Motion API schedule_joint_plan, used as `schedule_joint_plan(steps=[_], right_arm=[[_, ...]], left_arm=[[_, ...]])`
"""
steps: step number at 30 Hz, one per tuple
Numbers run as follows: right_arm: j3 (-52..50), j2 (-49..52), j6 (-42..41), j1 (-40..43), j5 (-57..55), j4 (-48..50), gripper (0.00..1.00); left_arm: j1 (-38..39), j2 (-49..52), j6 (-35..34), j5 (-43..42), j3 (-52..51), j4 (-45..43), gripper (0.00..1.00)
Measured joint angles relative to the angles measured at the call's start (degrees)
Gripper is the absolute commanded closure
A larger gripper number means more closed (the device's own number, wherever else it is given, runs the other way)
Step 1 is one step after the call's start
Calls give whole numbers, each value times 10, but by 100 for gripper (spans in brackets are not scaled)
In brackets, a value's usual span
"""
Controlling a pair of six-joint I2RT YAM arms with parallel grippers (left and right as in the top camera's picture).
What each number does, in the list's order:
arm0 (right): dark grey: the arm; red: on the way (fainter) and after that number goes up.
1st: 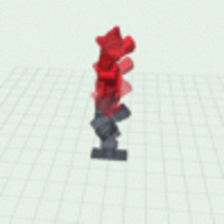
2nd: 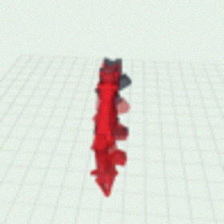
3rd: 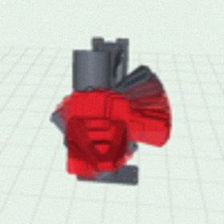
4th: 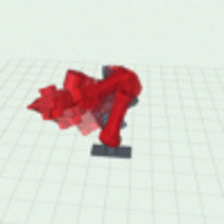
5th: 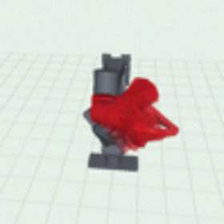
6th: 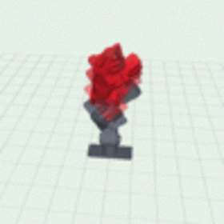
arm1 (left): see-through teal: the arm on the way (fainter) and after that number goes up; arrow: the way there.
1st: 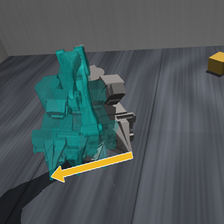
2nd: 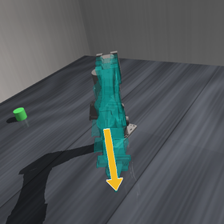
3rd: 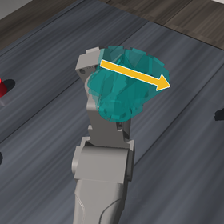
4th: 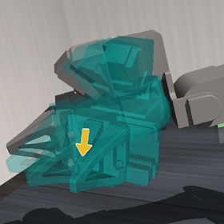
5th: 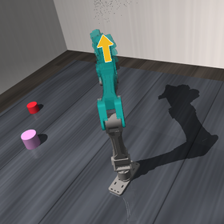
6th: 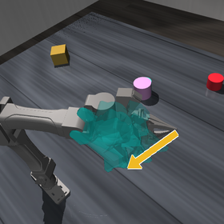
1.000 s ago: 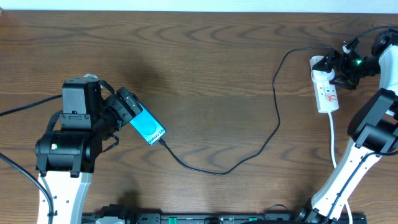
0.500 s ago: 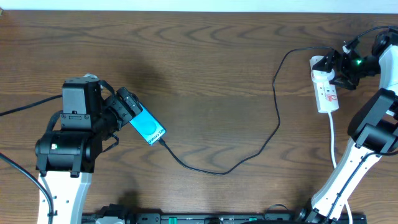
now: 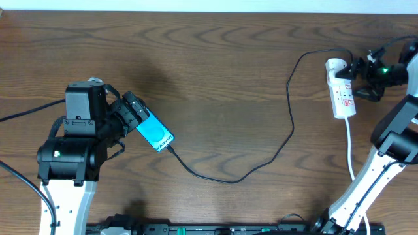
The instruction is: Plug charger to phone and switch on socket
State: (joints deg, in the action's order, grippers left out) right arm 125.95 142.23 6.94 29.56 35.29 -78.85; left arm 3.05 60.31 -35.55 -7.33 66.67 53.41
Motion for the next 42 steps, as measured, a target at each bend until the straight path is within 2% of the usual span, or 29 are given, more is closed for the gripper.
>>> schedule_joint_plan(steps=[18, 42], right_arm=[[12, 2, 21, 3, 14, 2, 1], [17, 2, 56, -35, -5, 22, 1]], left_arm=[[0, 0, 0, 0, 0, 0, 9], [0, 0, 0, 0, 0, 0, 9]])
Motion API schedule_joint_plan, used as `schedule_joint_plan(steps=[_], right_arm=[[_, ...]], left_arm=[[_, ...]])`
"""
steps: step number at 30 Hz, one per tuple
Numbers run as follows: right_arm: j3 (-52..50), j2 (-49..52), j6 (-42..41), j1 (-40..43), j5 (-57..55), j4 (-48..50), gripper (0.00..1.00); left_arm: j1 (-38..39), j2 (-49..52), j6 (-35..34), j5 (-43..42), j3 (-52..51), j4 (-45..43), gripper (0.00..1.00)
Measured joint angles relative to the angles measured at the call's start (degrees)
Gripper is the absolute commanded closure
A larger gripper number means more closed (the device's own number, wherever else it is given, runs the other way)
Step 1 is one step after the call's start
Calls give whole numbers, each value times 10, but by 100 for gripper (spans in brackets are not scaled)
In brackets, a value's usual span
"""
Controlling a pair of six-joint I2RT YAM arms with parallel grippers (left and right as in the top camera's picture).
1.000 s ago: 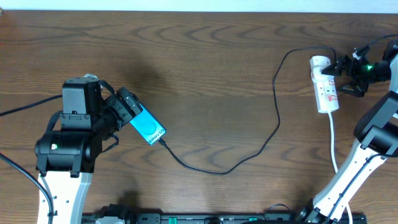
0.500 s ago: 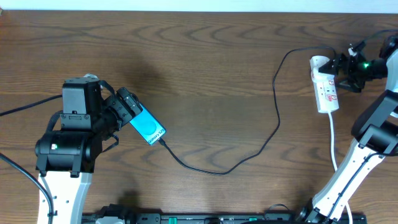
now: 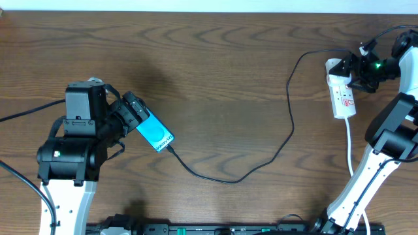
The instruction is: Plug charger to phone and switch on socket
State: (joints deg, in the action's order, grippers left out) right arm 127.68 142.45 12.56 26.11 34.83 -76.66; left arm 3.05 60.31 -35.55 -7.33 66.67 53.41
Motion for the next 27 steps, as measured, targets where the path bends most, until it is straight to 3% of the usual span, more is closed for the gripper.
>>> schedule_joint_plan(steps=[27], right_arm=[[0, 0, 0, -7, -20, -2, 1]], left_arm=[[0, 0, 0, 0, 0, 0, 9]])
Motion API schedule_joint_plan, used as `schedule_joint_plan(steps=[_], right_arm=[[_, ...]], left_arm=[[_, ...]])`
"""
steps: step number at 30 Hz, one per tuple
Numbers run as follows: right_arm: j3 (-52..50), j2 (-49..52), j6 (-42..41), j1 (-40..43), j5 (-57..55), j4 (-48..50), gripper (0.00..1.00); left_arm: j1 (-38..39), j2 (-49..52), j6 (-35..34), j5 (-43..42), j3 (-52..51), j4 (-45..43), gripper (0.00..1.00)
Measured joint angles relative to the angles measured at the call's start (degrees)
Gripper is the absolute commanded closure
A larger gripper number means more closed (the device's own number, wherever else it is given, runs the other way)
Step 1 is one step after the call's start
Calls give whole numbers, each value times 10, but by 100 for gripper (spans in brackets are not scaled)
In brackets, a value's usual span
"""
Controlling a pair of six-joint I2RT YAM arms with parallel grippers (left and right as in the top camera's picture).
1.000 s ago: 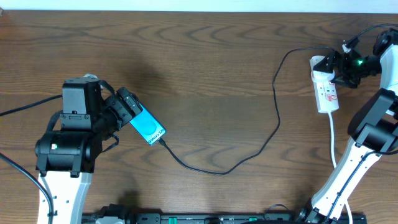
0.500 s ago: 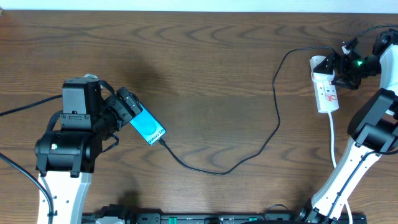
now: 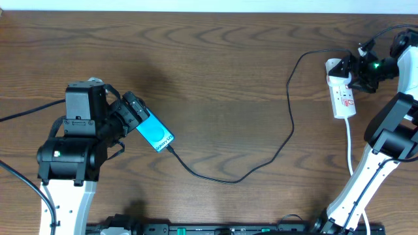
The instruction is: Plug charger to phone and switch on socket
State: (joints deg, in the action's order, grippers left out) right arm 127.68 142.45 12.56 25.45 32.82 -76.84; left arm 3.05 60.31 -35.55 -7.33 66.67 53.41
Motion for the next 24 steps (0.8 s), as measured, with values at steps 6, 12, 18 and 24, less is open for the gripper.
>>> schedule_joint_plan(steps=[6, 12, 18, 24], right_arm=[[0, 0, 0, -1, -3, 0, 1], [0, 0, 0, -1, -3, -3, 1], [0, 0, 0, -1, -3, -6, 1], [0, 0, -4, -1, -3, -14, 1]], left_arm=[[0, 0, 0, 0, 0, 0, 9], [0, 0, 0, 0, 0, 0, 9], [0, 0, 0, 0, 0, 0, 9], [0, 0, 0, 0, 0, 0, 9]])
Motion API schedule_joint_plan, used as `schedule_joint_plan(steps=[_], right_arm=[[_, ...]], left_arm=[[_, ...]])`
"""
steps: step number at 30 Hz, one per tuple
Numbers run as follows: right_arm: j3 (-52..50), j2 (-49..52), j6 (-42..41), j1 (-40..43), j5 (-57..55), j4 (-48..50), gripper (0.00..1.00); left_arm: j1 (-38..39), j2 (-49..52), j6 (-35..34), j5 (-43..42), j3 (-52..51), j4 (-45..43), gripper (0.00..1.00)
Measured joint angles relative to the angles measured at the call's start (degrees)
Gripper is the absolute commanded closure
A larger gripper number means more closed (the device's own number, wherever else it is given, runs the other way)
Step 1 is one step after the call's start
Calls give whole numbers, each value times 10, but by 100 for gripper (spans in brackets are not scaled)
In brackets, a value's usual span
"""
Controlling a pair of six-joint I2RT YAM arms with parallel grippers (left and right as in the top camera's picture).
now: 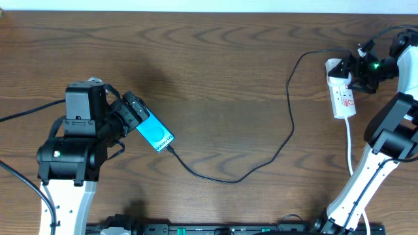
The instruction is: Plug charger to phone and switch on socket
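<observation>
My left gripper (140, 121) is shut on a phone (155, 135) with a lit blue screen, held just above the table at the left. A black charger cable (287, 130) is plugged into the phone's lower end and curves across the table to a white socket strip (342, 98) at the far right. The cable's plug (335, 65) sits in the strip's top end. My right gripper (353, 74) reaches in from the right, its tips at the strip's upper part beside the plug. Its jaws are too small and dark to read.
The strip's white lead (349, 150) runs down toward the front edge beside the right arm's base (366, 183). A black rail (196, 230) lies along the table's front edge. The cable's loop lies on the wooden table (222, 78) between the arms.
At first my right gripper stood a little lower, at the strip's right side. By 1.7 s ago it had shifted up and left onto the strip's top end, and it has stayed there. My left gripper held the plugged-in phone still throughout.
</observation>
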State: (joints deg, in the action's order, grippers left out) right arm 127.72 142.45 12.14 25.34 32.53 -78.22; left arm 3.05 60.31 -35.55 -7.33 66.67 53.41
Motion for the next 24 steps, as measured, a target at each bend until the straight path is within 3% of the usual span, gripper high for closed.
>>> schedule_joint_plan(steps=[24], right_arm=[[-19, -7, -11, 0, 4, 40, 1]], left_arm=[[0, 0, 0, 0, 0, 0, 9]])
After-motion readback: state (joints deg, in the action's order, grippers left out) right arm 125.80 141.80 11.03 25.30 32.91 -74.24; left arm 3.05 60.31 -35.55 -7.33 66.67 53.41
